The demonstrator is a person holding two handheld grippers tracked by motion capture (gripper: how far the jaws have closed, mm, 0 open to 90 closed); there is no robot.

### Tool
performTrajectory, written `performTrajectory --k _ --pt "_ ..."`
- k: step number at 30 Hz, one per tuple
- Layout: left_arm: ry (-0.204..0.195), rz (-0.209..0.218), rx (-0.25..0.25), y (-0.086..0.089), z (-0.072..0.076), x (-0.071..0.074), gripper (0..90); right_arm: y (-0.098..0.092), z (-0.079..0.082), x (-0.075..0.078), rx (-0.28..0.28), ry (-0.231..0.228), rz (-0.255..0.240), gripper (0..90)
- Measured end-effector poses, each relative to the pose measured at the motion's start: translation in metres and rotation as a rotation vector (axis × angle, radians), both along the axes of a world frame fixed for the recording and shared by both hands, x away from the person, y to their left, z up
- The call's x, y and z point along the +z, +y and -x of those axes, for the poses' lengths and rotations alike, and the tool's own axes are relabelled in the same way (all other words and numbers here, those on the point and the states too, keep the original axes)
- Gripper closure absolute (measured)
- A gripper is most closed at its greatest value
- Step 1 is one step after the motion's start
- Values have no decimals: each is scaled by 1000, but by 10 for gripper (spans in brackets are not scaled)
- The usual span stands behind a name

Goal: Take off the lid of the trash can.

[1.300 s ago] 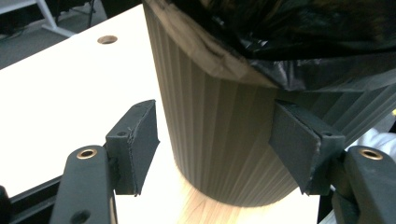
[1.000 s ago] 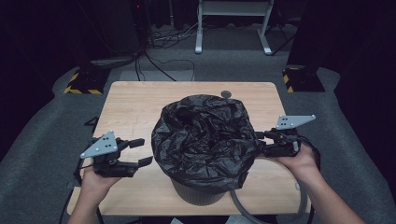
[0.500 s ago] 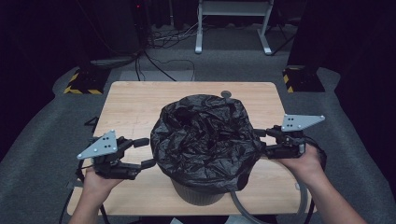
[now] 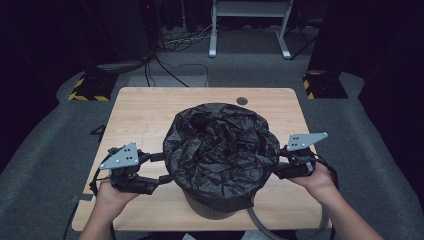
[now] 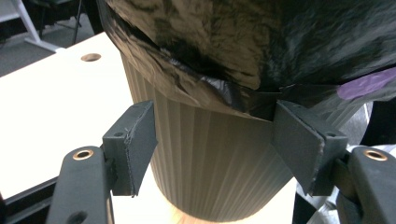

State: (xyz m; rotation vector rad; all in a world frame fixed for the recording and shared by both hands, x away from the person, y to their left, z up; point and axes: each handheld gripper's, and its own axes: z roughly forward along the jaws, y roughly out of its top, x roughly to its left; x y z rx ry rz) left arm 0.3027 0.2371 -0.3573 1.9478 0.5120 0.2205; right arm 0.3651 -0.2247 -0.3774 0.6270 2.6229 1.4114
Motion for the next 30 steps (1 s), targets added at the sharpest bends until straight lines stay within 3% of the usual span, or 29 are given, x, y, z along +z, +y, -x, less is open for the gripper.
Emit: performTrajectory --k 5,8,12,15,17,20,25,27,30 --pt "25 -67 15 -3 -4 -10 325 3 -3 -13 -5 23 36 461" --pt "46 -32 12 1 -6 -15 324 4 -4 -19 -8 32 43 458" --pt "31 1 35 15 2 -15 321 -7 -1 -13 -24 16 30 430" --pt "-1 69 40 25 11 -6 306 -27 7 5 -26 -34 -61 394" --pt "-24 89 42 27 14 2 285 -33 14 17 -15 -71 -118 348" --pt "-39 102 24 23 17 12 242 -34 28 34 69 -90 -200 269" --pt "-39 111 -24 10 15 19 208 -16 49 41 149 -113 -189 255" --pt "-35 107 -28 8 14 20 198 -10 52 43 140 -129 -178 321" --pt "-37 110 -33 6 12 22 194 -9 52 48 114 -137 -168 624"
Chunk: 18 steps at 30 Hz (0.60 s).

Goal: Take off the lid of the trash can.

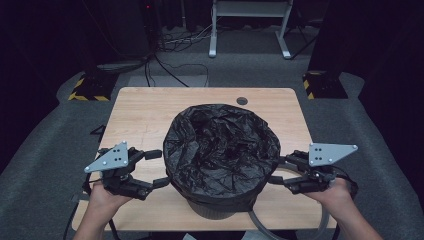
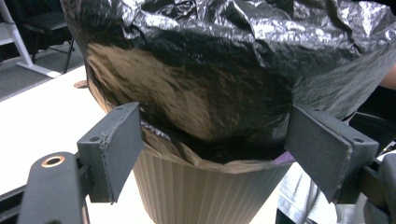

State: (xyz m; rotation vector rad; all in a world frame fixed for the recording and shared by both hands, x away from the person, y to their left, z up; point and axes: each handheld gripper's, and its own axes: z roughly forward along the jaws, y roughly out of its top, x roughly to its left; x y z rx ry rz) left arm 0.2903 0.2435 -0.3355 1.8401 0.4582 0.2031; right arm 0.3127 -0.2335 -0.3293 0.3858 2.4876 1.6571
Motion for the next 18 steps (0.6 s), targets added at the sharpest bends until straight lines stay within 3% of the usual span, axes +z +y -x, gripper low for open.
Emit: performTrajectory --k 3,4,10,14,16,18 --pt "-3 10 4 1 0 2 194 -4 -2 4 -45 0 3 849" --pt "-4 12 5 1 -1 2 195 -5 -2 4 -48 -1 1 879" --pt "-7 17 -12 -3 -4 8 209 -6 -4 6 -100 -22 2 899" --pt "7 -2 -49 -7 -9 11 259 -5 -6 13 -71 -29 3 897" --pt "-6 6 -80 -6 -8 12 381 -4 -7 14 -59 -39 8 896" --pt "-27 -2 -67 -4 -6 12 532 -4 -8 14 -49 -36 6 895"
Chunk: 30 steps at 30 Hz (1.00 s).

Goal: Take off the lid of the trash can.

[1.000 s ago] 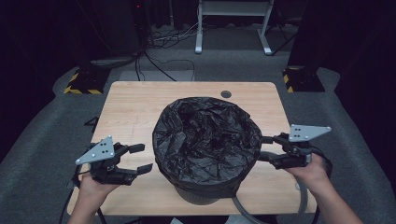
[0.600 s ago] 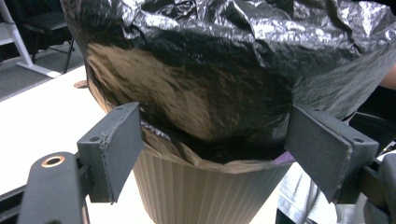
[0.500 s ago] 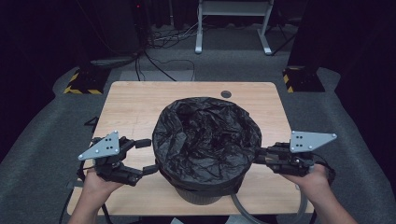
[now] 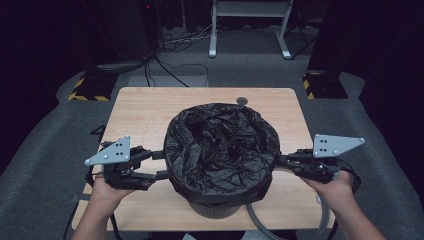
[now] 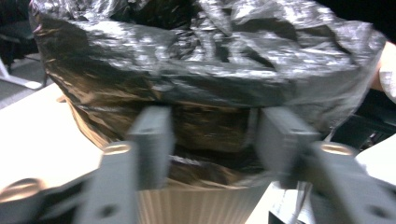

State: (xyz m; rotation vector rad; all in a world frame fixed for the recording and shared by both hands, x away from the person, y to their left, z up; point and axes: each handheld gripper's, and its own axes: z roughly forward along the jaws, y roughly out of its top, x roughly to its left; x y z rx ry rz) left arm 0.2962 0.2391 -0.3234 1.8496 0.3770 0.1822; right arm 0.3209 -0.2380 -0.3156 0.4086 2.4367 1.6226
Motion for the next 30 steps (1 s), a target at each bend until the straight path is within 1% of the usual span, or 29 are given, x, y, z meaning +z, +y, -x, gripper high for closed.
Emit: performTrajectory --k 4,5,6,8,10,12,15,17,18,19,20,21,22,23,24,25,26,27,28,30 --pt "1 13 12 1 1 -1 673 1 -2 -3 10 5 -4 896" --pt "-3 18 12 1 2 -1 734 1 -3 -3 10 4 -5 896" --pt "-12 16 29 1 3 -2 799 1 -3 -3 10 3 -5 896" --pt "-16 18 31 1 4 -2 879 2 -3 -2 10 3 -7 896" --pt "-18 25 29 0 5 -3 900 1 -3 -2 6 1 -11 896" --pt "-24 28 47 1 5 -4 900 1 -3 -1 4 -1 -11 896" --pt "-31 21 58 3 7 -4 900 0 -4 -2 0 -1 -15 896" --pt "-23 16 55 5 8 -5 900 -2 -4 -3 -7 0 -16 896" --pt "-24 10 66 7 9 -6 900 -2 -5 -3 -12 1 -18 896" --pt "-17 9 66 9 9 -7 900 -3 -5 -4 -17 1 -20 896" --pt "-11 17 69 11 9 -9 900 -4 -6 -4 -21 3 -21 896" --pt "-9 39 84 14 9 -10 900 -5 -6 -5 -24 4 -22 896" --pt "-1 71 79 17 9 -10 900 -6 -7 -5 -26 4 -24 896" --pt "-3 93 81 20 10 -10 900 -6 -7 -5 -30 4 -24 897" --pt "-9 112 111 23 11 -9 900 -7 -8 -5 -35 3 -23 897" --pt "-4 129 135 25 10 -7 783 -7 -9 -4 -42 1 -20 897" --pt "16 140 144 27 9 -5 643 -8 -11 -4 -52 2 -15 897" --pt "21 152 161 29 7 -3 553 -8 -13 -4 -62 1 -10 897" --pt "24 158 173 29 6 -1 478 -9 -15 -4 -72 3 -9 897" --pt "36 175 175 28 3 5 395 -9 -18 -3 -79 7 -14 897"
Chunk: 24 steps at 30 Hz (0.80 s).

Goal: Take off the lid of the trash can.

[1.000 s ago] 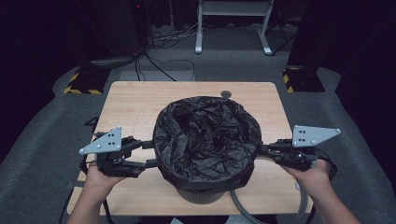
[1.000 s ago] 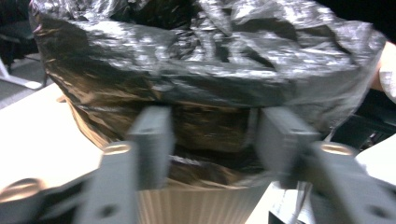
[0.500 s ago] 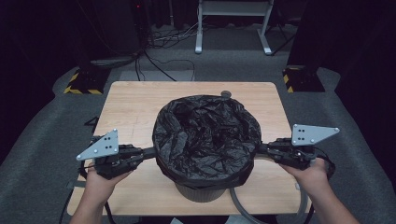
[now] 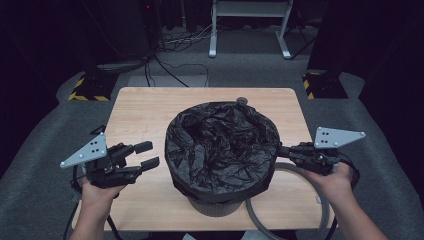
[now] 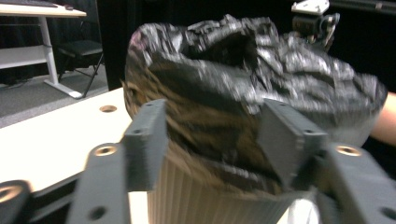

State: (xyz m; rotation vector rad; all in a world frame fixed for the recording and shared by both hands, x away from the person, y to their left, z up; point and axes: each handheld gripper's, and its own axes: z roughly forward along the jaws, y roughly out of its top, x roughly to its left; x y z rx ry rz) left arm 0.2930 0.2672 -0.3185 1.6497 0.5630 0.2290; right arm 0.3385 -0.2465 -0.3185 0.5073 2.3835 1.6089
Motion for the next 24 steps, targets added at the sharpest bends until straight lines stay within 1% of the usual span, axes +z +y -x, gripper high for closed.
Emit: performTrajectory --k 1,4,6,7,9,10,12,13,14,15,17,19,20,21,23,24 --pt "3 5 0 -2 -1 3 366 1 -1 1 1 -4 1 897" --pt "20 20 -6 -10 -7 11 323 4 -1 4 3 -18 5 897" --pt "31 17 -5 -16 -11 15 306 6 -1 5 5 -22 9 897" --pt "34 14 -3 -19 -13 17 304 7 -1 4 5 -22 10 897" --pt "45 -9 12 -25 -17 19 303 7 -1 4 4 -22 13 897" --pt "51 -18 24 -28 -19 18 304 7 -1 3 4 -21 15 896" --pt "72 -30 23 -31 -24 16 329 7 -1 3 4 -22 17 896" --pt "78 -28 16 -31 -25 15 382 7 0 3 3 -22 17 896" --pt "80 -16 25 -30 -25 15 421 6 0 3 4 -22 18 896" --pt "73 -6 24 -28 -24 15 499 6 0 3 4 -24 17 896" --pt "74 14 17 -22 -23 15 627 5 0 3 8 -24 15 895" --pt "61 20 17 -20 -20 15 699 4 1 4 6 -28 13 895" --pt "44 11 22 -19 -18 16 743 4 1 4 7 -29 13 895" --pt "32 1 19 -19 -16 17 832 4 2 4 8 -30 11 895" --pt "4 -26 25 -20 -13 18 892 3 2 5 6 -31 9 895" --pt "-2 -36 23 -20 -11 18 897 3 2 4 5 -34 10 896"
